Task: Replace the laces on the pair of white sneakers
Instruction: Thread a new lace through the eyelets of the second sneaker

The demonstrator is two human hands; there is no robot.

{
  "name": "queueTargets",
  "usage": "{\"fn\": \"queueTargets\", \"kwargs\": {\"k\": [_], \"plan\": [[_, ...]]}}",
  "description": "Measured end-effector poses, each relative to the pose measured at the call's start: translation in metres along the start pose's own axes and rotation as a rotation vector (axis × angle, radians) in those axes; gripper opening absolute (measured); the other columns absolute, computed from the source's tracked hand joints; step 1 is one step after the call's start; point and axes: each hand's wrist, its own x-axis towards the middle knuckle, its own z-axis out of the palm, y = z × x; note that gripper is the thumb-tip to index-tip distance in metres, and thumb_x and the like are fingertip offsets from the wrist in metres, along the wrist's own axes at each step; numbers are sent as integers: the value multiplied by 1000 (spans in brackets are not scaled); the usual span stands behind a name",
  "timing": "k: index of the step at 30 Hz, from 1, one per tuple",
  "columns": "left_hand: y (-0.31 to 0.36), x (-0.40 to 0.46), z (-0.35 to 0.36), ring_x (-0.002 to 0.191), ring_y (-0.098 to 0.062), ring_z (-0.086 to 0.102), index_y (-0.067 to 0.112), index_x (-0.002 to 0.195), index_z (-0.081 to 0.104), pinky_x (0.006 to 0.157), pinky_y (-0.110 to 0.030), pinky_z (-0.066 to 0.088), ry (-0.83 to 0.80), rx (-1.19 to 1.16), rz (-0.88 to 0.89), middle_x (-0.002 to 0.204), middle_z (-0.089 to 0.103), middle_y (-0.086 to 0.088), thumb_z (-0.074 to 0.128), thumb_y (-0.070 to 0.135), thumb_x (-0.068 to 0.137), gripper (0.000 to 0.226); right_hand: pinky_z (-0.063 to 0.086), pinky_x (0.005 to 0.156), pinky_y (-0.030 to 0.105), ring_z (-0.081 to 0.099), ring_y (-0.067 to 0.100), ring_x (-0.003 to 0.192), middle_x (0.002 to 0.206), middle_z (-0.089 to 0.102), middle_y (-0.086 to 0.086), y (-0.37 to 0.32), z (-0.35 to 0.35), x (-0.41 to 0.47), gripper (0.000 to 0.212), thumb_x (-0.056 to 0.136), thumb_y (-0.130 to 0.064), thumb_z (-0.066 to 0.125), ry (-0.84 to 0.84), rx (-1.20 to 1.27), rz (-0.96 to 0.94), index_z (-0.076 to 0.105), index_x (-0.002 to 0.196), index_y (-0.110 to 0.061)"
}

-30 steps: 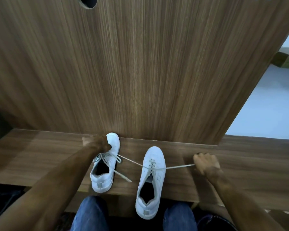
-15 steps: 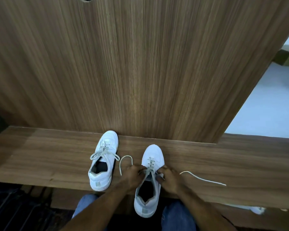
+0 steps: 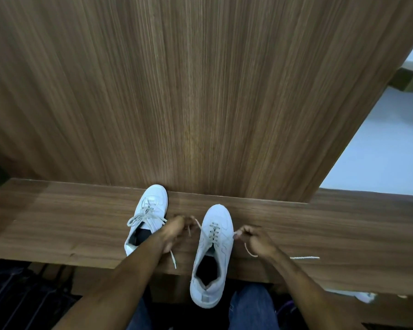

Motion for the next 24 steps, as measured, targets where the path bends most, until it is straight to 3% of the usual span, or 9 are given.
{"fn": "queueTargets", "kwargs": {"k": [5, 8, 11, 13, 16, 17, 19, 21, 24], "plan": [[33, 4, 38, 85, -22, 67, 12, 88, 63, 71, -32, 52, -101, -606, -48, 94, 68, -9, 48, 17, 98, 19, 46, 88, 39, 63, 21, 80, 79, 68, 9, -47, 22, 2, 33, 99, -16, 48, -21, 603, 48, 59, 68, -13], [38, 3, 58, 61, -22, 62, 10, 94, 60, 53, -28, 50, -117, -626, -26, 79, 65, -13, 47, 15, 98, 13, 51, 71, 39, 61, 24, 63, 67, 63, 11, -69, 29, 2, 34, 99, -14, 47, 54, 853, 60, 55, 66, -10], [27, 2, 67, 53, -19, 49, 4, 80, 63, 49, -26, 40, -97, -626, -45, 67, 56, -12, 43, 24, 100, 35, 40, 54, 30, 45, 17, 45, 54, 51, 6, -72, 33, 7, 30, 98, -13, 46, 89, 891, 83, 50, 68, -11], [19, 1, 61, 49, -12, 40, 2, 97, 63, 42, -21, 35, 24, -440, -29, 65, 48, -6, 39, 27, 102, 35, 31, 45, 24, 34, 11, 39, 48, 44, 1, -64, 26, 11, 31, 98, -13, 46, 134, 761, 105, 47, 67, -12], [1, 4, 42, 42, -10, 39, 18, 123, 58, 34, -16, 33, 202, -45, 74, 63, 51, -5, 37, 5, 99, 35, 30, 41, 24, 32, 9, 38, 47, 42, -1, -44, 12, 10, 31, 98, -12, 50, 203, 554, 139, 50, 67, -12], [-5, 5, 37, 45, -11, 45, 19, 125, 58, 38, -16, 41, 216, 87, 148, 71, 58, -7, 36, -1, 96, 42, 30, 41, 25, 32, 9, 38, 47, 42, -1, -38, 10, 8, 30, 98, -11, 50, 207, 532, 162, 50, 68, -12], [-16, 11, 35, 73, -23, 62, 11, 116, 65, 72, -25, 55, 142, 392, 329, 93, 66, -15, 39, -4, 95, 37, 30, 42, 25, 32, 9, 38, 48, 42, -1, -30, 11, 7, 29, 98, -10, 49, 213, 561, 221, 50, 69, -12], [-25, 17, 38, 102, -26, 62, -1, 127, 57, 95, -20, 46, 23, 628, 540, 111, 65, -16, 39, -4, 94, 38, 29, 42, 25, 32, 9, 40, 49, 41, -1, -28, 14, 9, 28, 98, -11, 46, 235, 682, 273, 49, 70, -13], [-38, 19, 44, 113, -8, 55, 9, 144, 23, 99, -3, 32, -183, 705, 682, 123, 58, -2, 37, -4, 89, 58, 37, 53, 27, 39, 13, 49, 54, 45, 2, -42, 12, 8, 32, 98, -19, 46, 228, 995, 329, 48, 67, -13]]}}
